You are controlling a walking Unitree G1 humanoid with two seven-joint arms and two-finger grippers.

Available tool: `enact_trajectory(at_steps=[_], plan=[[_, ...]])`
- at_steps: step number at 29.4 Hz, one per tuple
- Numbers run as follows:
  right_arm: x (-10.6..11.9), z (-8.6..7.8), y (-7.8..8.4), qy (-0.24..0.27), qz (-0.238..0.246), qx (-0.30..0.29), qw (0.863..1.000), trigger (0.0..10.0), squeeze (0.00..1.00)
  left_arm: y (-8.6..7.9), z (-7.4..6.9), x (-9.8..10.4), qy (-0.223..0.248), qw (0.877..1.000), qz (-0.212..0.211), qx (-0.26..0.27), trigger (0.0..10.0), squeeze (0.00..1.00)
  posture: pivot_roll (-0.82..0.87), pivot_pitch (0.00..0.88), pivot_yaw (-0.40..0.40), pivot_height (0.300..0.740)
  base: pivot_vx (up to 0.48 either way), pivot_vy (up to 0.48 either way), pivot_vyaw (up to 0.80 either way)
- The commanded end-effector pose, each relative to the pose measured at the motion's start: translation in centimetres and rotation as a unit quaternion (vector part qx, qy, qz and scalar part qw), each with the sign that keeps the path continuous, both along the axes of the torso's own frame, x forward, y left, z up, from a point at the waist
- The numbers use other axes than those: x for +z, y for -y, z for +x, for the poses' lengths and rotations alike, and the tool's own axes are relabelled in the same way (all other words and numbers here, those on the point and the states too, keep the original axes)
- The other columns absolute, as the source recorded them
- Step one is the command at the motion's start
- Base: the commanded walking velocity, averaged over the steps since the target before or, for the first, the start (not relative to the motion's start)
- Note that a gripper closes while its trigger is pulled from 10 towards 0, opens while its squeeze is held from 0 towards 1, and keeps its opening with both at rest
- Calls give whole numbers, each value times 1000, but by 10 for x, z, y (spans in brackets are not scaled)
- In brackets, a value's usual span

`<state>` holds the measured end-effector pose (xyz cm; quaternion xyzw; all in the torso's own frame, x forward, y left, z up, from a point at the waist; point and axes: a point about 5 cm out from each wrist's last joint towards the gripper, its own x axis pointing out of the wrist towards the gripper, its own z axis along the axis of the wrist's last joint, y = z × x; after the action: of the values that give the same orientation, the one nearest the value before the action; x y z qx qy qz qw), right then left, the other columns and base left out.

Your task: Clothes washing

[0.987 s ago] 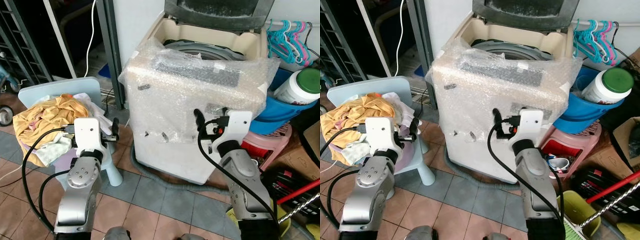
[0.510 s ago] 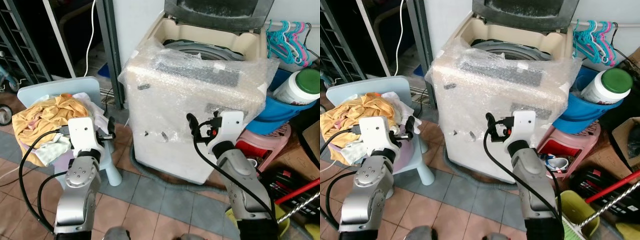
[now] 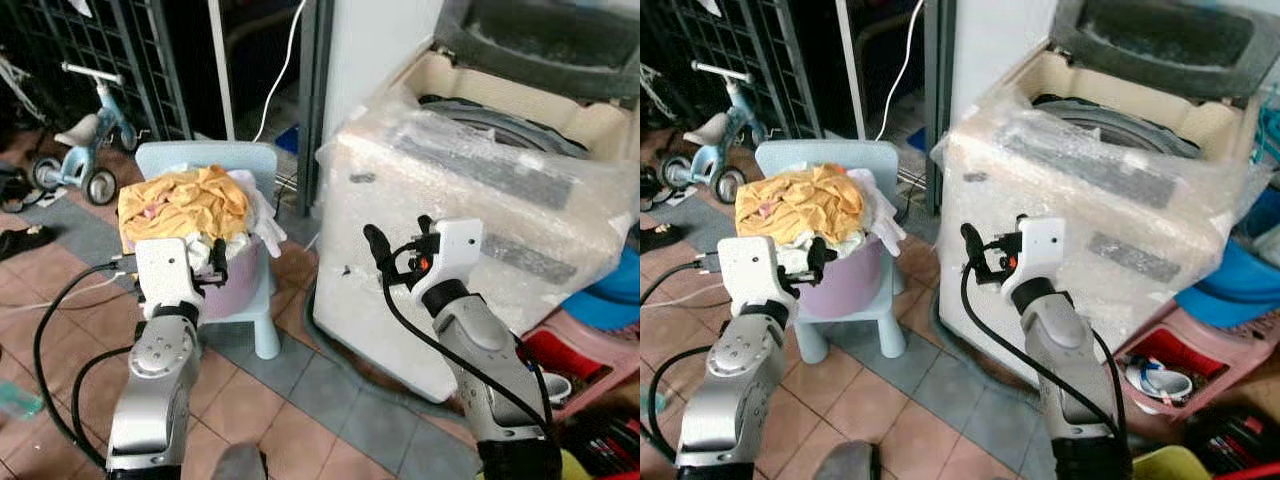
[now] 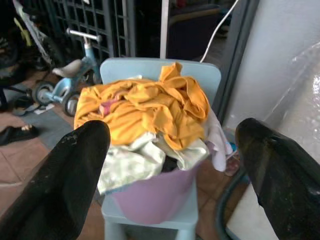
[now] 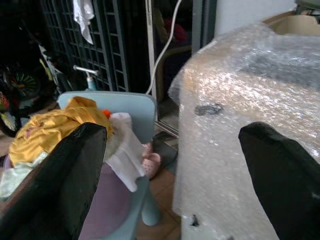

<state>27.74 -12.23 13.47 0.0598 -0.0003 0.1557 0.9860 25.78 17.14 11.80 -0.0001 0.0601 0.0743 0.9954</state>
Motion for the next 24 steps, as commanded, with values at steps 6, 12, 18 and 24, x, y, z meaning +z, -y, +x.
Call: enact_trajectory(at_steps=[6, 12, 18, 24], plan=[[-3, 2, 2, 0, -15, 5, 1000, 10000, 0, 3, 3, 1, -1, 1000, -6, 0, 10000, 0, 9, 0, -45, 740, 307, 350, 0], [-5, 4, 1, 1, -20, 6, 1000, 10000, 0, 3, 6, 3, -2, 1000, -13, 1, 10000, 0, 19, 0, -38, 740, 276, 394, 0], [-5, 6, 8, 2, -16, -25, 1000, 10000, 0, 8, 4, 4, 1, 1000, -13, -11, 10000, 0, 25, 0, -52, 740, 274, 396, 0], [-11, 4, 10, -6, -29, -37, 999, 10000, 0, 11, 3, -5, -12, 1000, -19, -17, 10000, 0, 10, 0, -66, 740, 272, 396, 0]])
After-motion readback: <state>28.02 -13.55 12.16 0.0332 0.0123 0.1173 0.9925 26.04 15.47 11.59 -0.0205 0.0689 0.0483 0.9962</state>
